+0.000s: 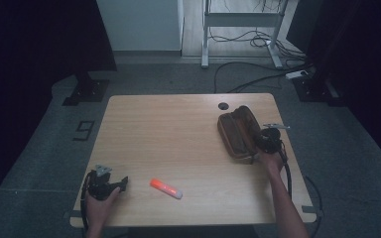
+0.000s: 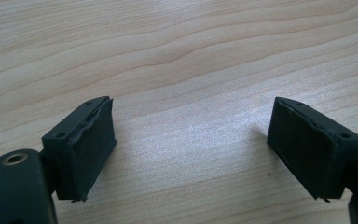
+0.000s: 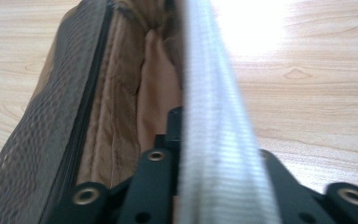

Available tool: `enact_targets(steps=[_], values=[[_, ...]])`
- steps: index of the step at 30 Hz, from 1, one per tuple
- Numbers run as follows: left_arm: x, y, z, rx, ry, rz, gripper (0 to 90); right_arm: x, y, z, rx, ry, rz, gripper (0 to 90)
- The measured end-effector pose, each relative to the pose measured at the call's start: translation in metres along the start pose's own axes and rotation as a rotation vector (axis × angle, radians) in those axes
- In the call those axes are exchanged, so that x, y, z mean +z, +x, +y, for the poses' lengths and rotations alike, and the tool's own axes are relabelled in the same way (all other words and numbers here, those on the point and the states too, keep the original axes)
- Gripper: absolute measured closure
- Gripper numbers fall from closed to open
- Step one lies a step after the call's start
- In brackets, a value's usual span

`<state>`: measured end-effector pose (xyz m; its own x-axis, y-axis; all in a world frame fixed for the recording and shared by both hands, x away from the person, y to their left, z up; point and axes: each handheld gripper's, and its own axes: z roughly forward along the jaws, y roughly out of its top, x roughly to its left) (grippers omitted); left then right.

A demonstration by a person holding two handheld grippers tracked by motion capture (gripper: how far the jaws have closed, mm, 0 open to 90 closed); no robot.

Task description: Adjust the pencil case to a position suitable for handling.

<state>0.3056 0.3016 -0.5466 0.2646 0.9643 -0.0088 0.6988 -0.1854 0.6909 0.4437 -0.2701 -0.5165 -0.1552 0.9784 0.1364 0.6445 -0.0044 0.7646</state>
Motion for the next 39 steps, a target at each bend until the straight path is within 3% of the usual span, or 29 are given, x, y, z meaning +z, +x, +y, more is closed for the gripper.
enact_targets(steps=[13, 23, 39], values=[[0.0, 0.0, 0.0, 0.0, 0.0, 0.0, 14.7, -0.008, -0.001, 0.001, 0.003, -0.023, 0.001, 82.8], [0.0, 0.0, 0.0, 0.0, 0.0, 0.001, 14.7, -0.025, -0.002, -0.009, 0.006, -0.097, 0.058, 82.8], [0.0, 0.0, 0.0, 0.001, 0.0, 0.0, 14.8, -0.05, 0.011, -0.017, -0.098, -0.154, 0.128, 82.7]])
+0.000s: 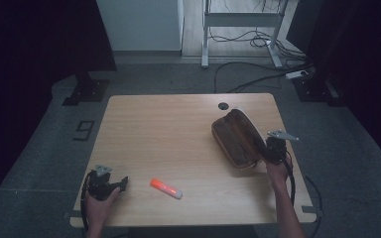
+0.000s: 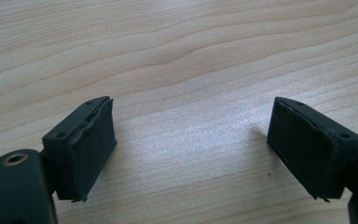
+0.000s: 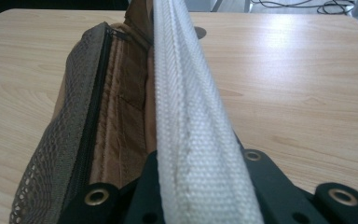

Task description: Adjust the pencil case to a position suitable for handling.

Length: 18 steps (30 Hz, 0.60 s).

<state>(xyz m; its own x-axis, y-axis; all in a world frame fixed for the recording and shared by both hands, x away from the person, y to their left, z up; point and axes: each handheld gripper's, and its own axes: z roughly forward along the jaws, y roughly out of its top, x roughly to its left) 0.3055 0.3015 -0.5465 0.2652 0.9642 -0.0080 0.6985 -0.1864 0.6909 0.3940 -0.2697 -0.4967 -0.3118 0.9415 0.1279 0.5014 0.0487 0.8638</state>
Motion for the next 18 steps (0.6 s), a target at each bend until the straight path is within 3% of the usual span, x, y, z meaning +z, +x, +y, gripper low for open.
enact_targets(steps=[12, 18], values=[[0.0, 0.0, 0.0, 0.0, 0.001, -0.001, 14.8, -0.017, 0.011, 0.005, -0.027, -0.046, 0.081, 82.6], [0.0, 0.0, 0.0, -0.001, 0.0, -0.001, 14.8, -0.018, 0.019, 0.006, -0.019, -0.049, 0.148, 82.4]])
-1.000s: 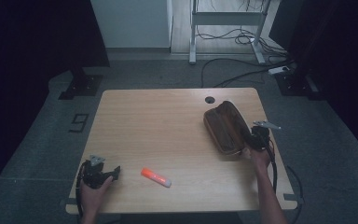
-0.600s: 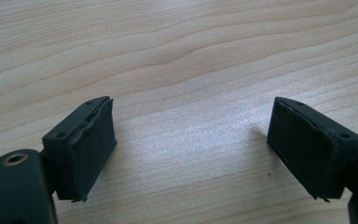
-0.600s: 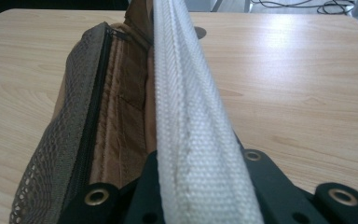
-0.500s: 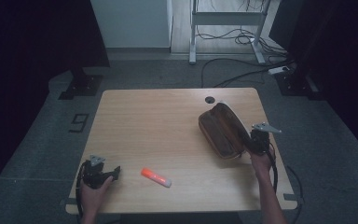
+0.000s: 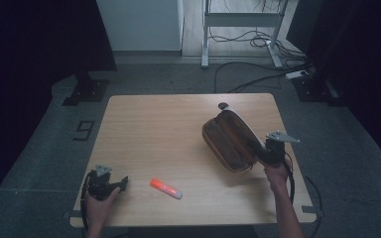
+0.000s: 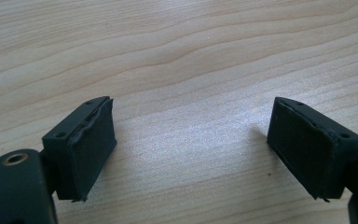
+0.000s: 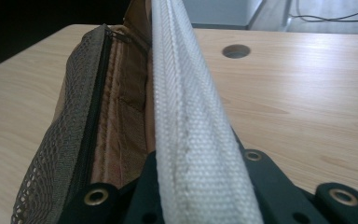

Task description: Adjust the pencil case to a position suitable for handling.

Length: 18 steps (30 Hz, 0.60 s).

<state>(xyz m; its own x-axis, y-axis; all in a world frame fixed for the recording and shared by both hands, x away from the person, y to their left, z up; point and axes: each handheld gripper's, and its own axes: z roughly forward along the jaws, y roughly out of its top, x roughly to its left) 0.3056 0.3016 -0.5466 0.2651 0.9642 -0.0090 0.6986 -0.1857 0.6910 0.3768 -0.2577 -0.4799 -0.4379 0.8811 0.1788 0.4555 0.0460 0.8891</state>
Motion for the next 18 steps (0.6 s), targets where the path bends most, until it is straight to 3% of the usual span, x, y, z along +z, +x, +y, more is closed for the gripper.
enact_targets(steps=[18], values=[[0.0, 0.0, 0.0, 0.0, 0.0, -0.001, 14.8, 0.01, 0.024, -0.002, -0.03, 0.037, 0.091, 82.3]])
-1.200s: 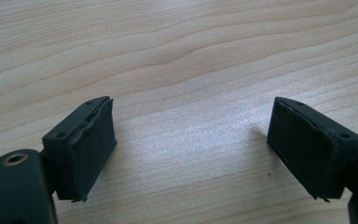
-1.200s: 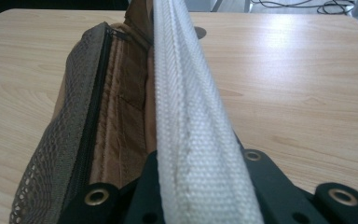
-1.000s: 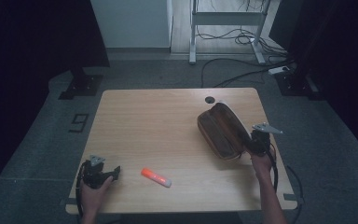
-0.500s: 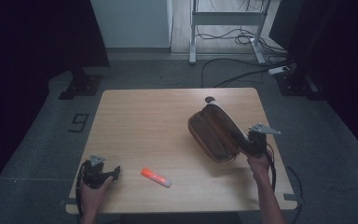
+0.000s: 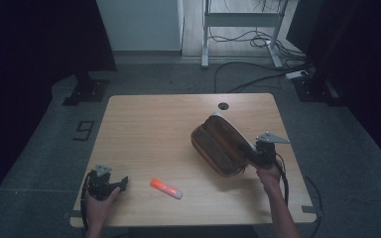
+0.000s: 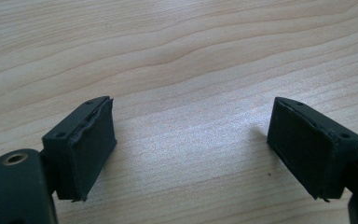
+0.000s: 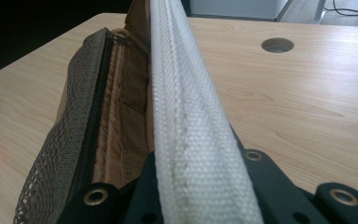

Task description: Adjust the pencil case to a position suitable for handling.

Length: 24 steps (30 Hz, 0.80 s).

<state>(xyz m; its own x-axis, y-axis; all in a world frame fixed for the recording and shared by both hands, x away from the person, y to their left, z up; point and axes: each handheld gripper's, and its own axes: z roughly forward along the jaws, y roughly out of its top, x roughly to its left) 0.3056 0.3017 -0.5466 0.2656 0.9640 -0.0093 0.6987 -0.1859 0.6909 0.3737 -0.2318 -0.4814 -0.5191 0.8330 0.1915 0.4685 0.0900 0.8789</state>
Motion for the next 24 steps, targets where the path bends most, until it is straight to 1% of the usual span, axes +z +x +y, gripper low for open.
enact_targets(steps=[8, 12, 16, 19, 22, 23, 24], values=[[0.0, 0.0, 0.0, 0.0, -0.001, 0.0, 14.8, 0.009, 0.01, -0.002, -0.018, 0.023, 0.033, 82.2], [0.0, 0.0, 0.0, 0.0, -0.001, 0.0, 14.8, 0.013, 0.013, -0.003, -0.029, 0.034, 0.06, 82.2], [0.0, 0.0, 0.0, 0.0, 0.0, 0.0, 14.8, 0.016, 0.016, -0.004, -0.051, 0.04, 0.098, 82.2], [0.0, 0.0, 0.0, 0.0, 0.0, 0.0, 14.8, 0.019, 0.02, -0.005, -0.065, 0.051, 0.116, 82.1], [0.0, 0.0, 0.0, 0.0, -0.001, 0.0, 14.8, 0.023, 0.021, -0.007, -0.073, 0.076, 0.125, 81.9], [0.0, 0.0, 0.0, 0.0, -0.001, 0.0, 14.8, 0.026, 0.021, -0.008, -0.076, 0.093, 0.129, 81.7], [0.0, 0.0, 0.0, 0.0, 0.0, 0.0, 14.8, 0.026, 0.021, -0.008, -0.076, 0.093, 0.129, 81.7]])
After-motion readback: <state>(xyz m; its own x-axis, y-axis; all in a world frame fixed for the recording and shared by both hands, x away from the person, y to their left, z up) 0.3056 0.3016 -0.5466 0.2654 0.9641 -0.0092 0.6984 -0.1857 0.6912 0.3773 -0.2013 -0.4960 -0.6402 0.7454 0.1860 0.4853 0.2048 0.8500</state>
